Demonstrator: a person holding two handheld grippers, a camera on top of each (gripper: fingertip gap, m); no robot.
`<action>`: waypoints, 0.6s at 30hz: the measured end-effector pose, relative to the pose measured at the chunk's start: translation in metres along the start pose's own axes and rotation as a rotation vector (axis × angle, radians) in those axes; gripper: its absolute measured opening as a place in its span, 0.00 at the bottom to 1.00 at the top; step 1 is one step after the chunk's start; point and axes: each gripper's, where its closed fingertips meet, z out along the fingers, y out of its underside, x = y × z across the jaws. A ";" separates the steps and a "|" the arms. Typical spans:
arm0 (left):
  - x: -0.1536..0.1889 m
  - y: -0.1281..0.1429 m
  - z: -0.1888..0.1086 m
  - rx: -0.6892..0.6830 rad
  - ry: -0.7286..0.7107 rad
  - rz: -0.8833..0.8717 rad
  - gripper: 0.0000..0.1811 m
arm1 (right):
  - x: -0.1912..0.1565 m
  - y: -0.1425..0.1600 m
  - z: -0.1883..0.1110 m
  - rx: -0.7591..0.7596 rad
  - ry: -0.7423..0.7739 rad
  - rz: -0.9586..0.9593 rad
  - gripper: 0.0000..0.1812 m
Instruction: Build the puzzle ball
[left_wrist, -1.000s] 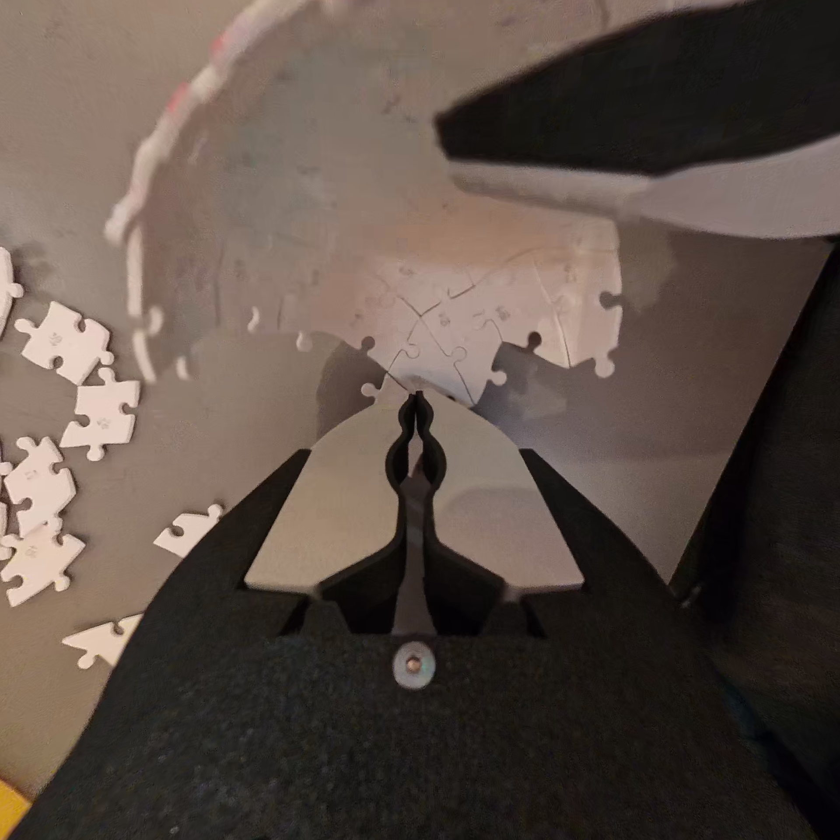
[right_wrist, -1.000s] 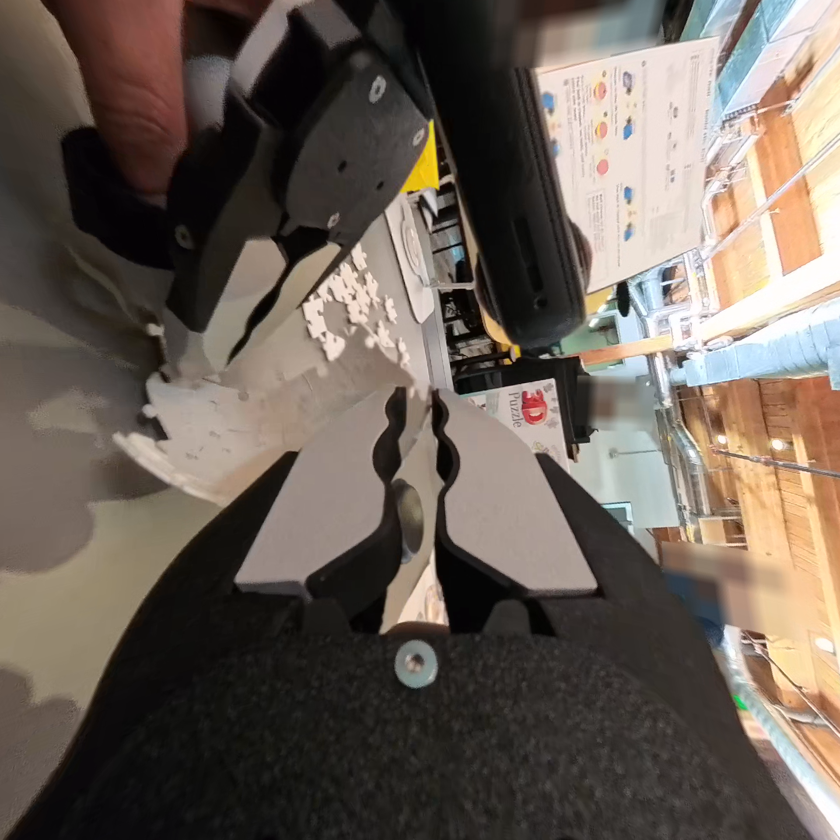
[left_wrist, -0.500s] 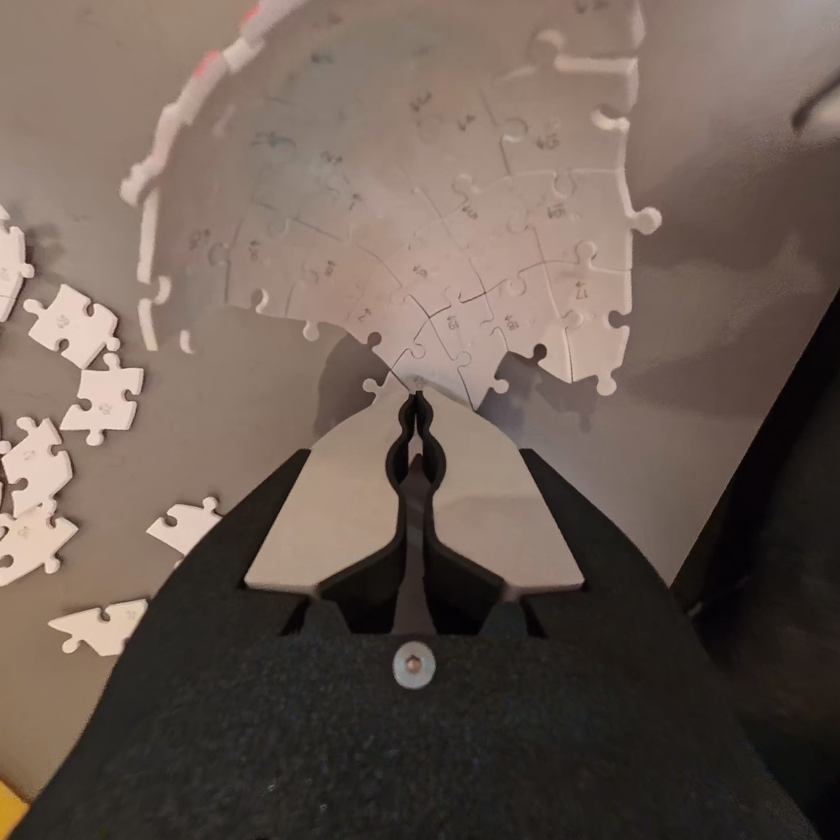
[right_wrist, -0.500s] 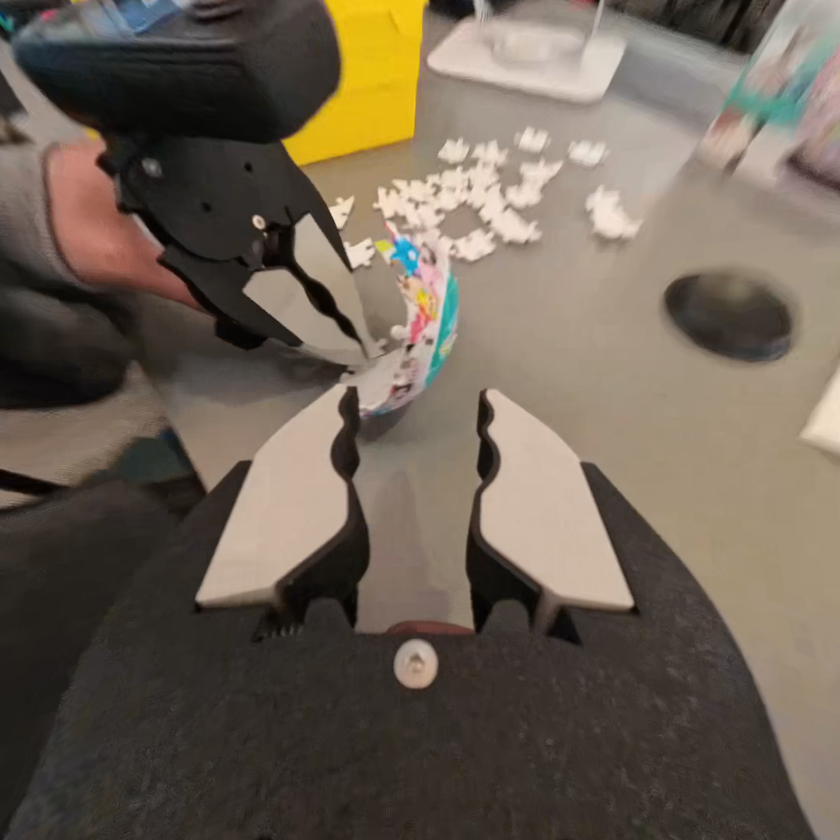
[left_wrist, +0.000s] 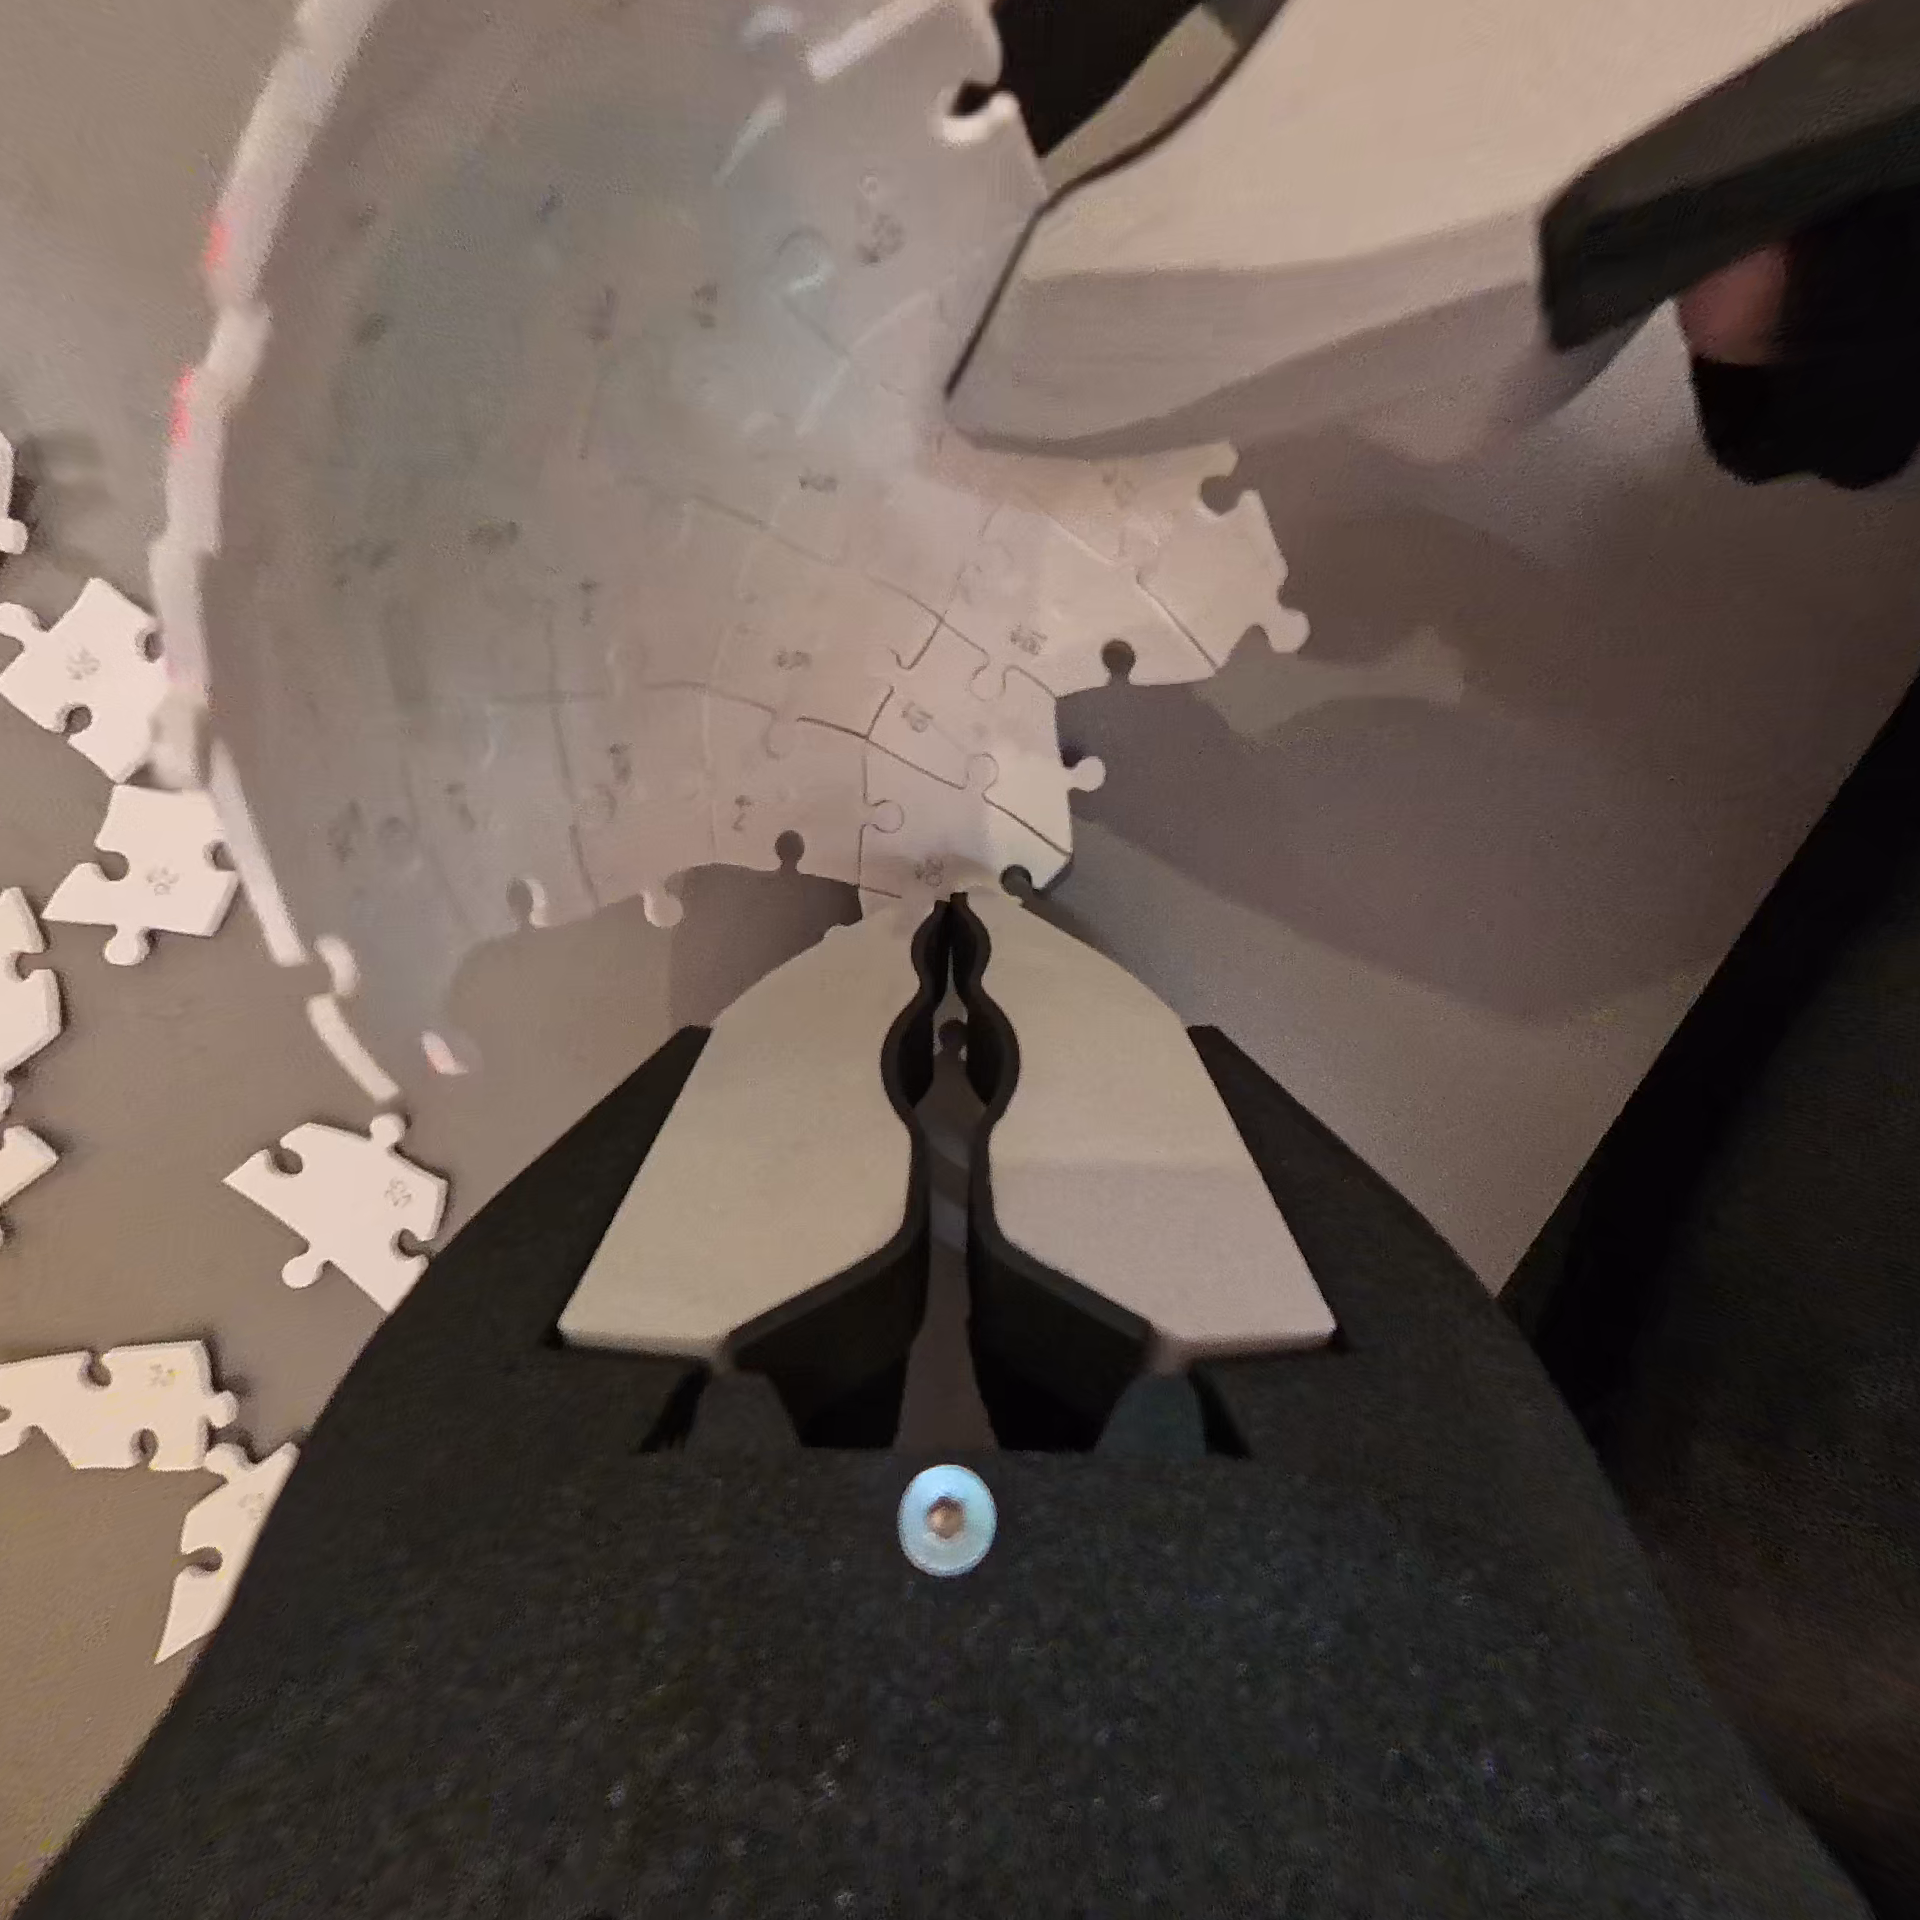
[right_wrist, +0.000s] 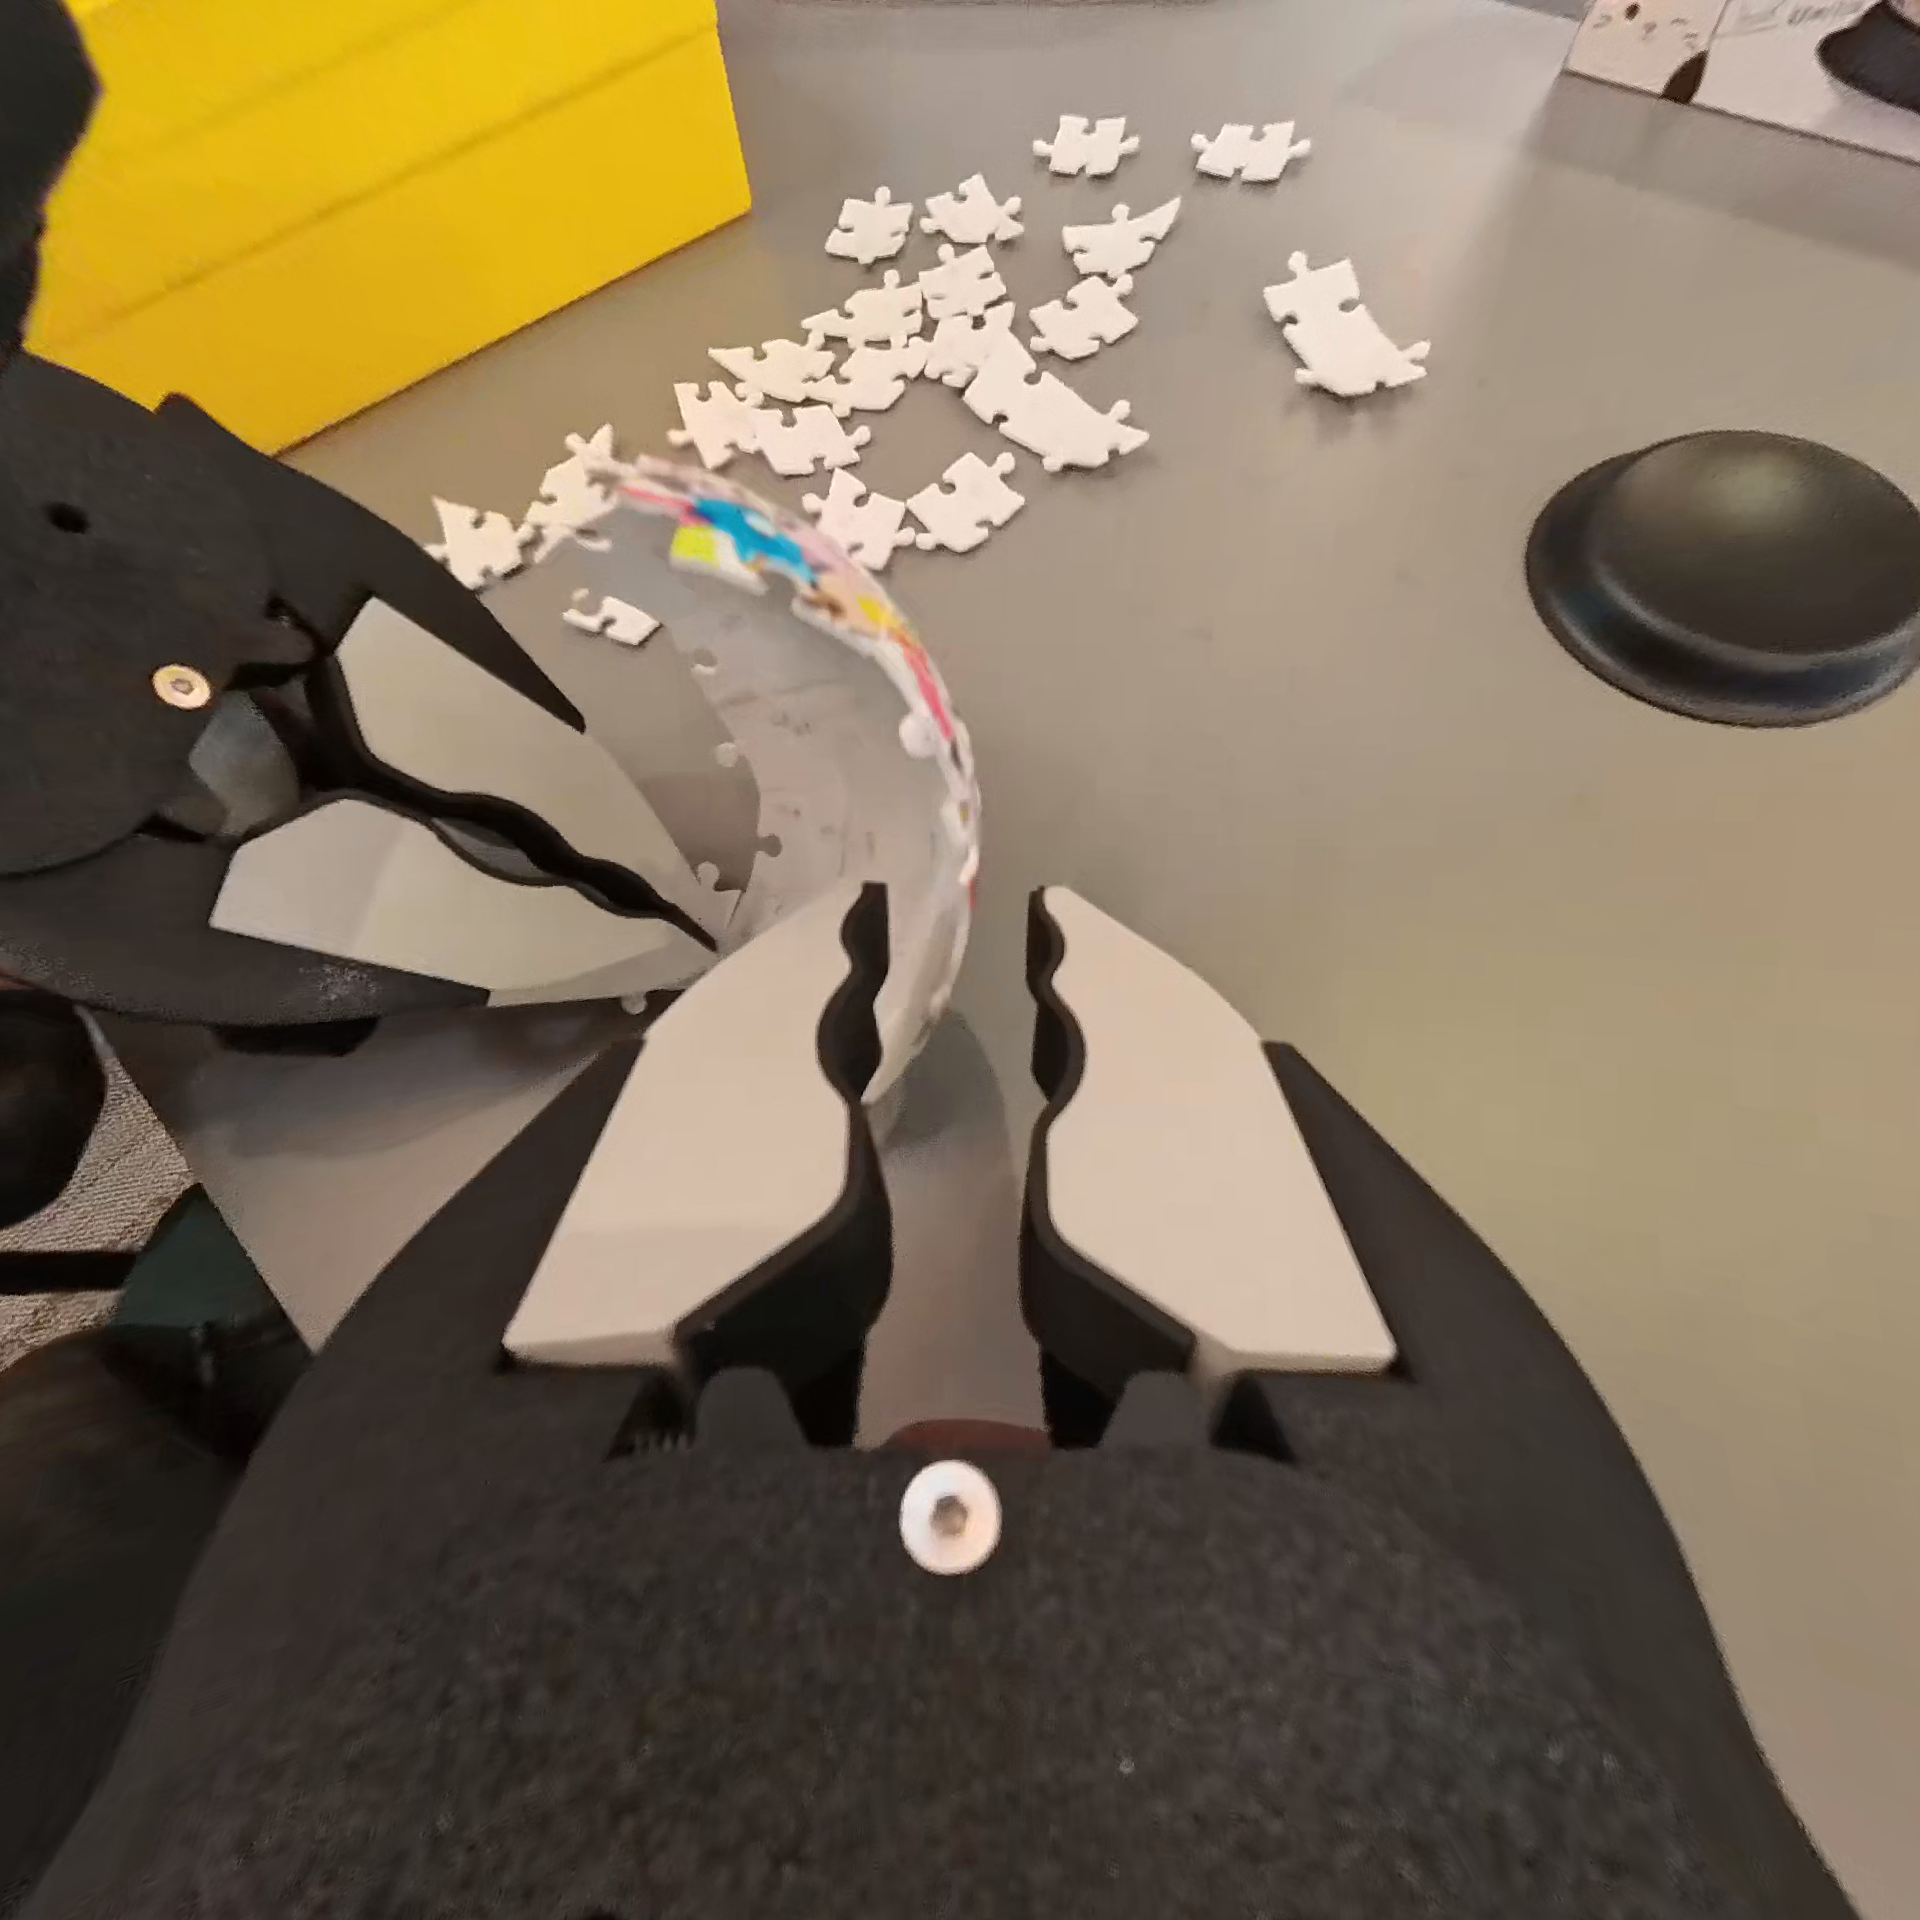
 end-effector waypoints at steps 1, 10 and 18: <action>0.000 0.000 0.000 0.000 0.002 -0.005 0.00 | 0.001 0.000 0.002 -0.008 -0.006 -0.008 0.11; 0.003 0.000 -0.009 0.045 0.022 -0.078 0.00 | 0.002 -0.004 0.005 0.014 0.064 -0.123 0.02; -0.007 0.003 -0.004 0.011 -0.043 -0.077 0.00 | 0.002 -0.004 0.004 0.033 0.075 -0.160 0.02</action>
